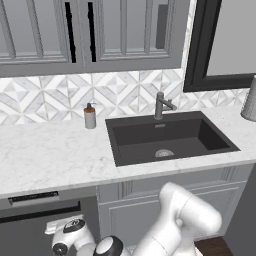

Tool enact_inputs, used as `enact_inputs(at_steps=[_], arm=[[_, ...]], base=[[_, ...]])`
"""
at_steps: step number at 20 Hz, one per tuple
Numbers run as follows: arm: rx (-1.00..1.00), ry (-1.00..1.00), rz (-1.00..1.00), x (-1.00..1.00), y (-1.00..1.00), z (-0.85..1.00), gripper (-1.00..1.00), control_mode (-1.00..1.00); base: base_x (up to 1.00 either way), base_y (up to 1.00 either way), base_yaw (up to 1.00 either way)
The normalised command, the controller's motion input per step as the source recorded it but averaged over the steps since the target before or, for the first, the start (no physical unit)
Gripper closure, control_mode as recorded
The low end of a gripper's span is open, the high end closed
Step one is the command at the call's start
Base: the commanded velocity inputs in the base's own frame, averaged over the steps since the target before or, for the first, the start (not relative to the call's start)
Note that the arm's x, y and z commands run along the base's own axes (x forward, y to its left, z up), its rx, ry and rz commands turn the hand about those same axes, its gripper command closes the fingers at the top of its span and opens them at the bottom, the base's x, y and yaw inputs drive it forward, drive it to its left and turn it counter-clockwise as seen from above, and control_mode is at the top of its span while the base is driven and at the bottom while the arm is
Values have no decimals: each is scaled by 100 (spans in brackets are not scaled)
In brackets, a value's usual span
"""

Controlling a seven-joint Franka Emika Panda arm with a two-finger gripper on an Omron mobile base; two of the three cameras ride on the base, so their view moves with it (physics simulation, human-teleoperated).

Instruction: Pick up the cup and bowl from the counter, place them in the dishwasher, and close the dishwasher door.

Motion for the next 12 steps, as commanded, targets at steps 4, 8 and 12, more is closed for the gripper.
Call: enact_inputs(at_steps=[4,8,12], arm=[[11,-3,0,100,-26,-70,-100,-100],[11,-10,0,100,-40,-48,-100,-100],[11,-24,2,68,-65,-34,-100,-100]], base=[[0,0,0],[0,0,0],[0,0,0]])
